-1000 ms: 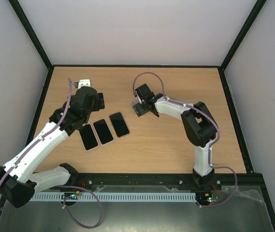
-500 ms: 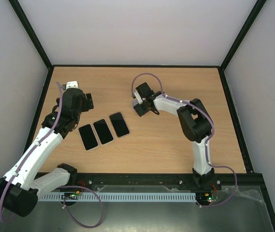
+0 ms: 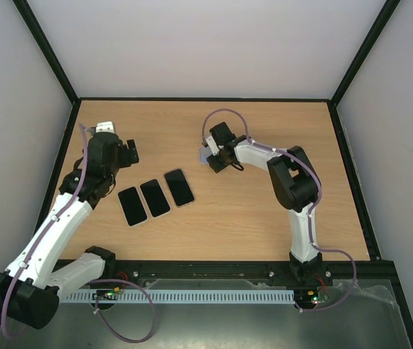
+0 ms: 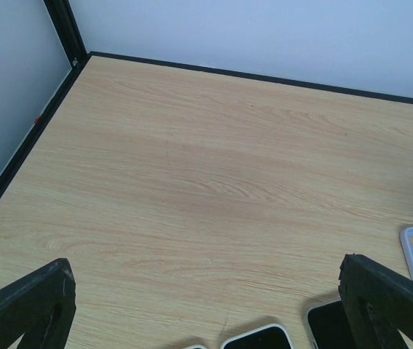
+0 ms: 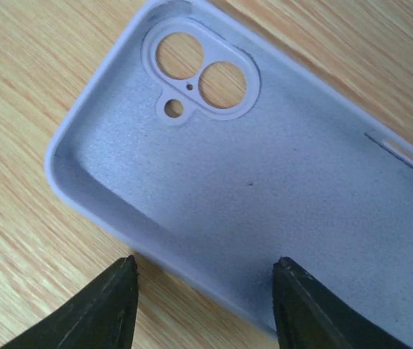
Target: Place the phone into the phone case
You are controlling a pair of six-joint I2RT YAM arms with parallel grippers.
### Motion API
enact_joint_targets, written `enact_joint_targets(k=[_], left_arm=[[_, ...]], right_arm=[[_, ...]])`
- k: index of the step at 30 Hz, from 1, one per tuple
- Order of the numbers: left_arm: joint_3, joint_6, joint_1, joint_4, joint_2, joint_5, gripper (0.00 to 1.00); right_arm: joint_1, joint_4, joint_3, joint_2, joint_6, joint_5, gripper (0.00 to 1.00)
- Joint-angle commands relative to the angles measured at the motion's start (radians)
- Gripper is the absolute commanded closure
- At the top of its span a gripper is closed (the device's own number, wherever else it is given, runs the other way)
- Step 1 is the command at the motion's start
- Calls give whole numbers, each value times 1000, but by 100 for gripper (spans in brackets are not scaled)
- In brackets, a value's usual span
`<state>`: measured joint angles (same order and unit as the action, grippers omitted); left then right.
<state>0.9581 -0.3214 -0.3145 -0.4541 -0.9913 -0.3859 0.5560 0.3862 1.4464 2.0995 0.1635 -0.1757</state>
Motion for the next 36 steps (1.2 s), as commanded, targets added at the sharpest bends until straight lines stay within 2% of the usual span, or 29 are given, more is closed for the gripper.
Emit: enact_joint_targets(k=[1, 4, 8, 11, 21, 36], left_arm=[[-16, 9, 8, 15, 22, 23, 1], [-16, 8, 13, 15, 23, 32, 1], [-16, 8, 17, 15, 25, 45, 1], [-16, 8, 21, 15, 29, 53, 1], [-20, 8, 27, 17, 31, 65, 1], [-21, 11, 30, 17, 27, 77, 1]], right_arm=[[-1, 25, 5, 42, -5, 20, 54], [-1, 15, -14, 18, -27, 8, 61], [-1, 0, -54, -32, -64, -26, 81], [0, -20, -97, -68, -90, -54, 90], [44, -56, -274, -221, -272, -104, 98], [184, -39, -508, -416, -526, -109, 98]])
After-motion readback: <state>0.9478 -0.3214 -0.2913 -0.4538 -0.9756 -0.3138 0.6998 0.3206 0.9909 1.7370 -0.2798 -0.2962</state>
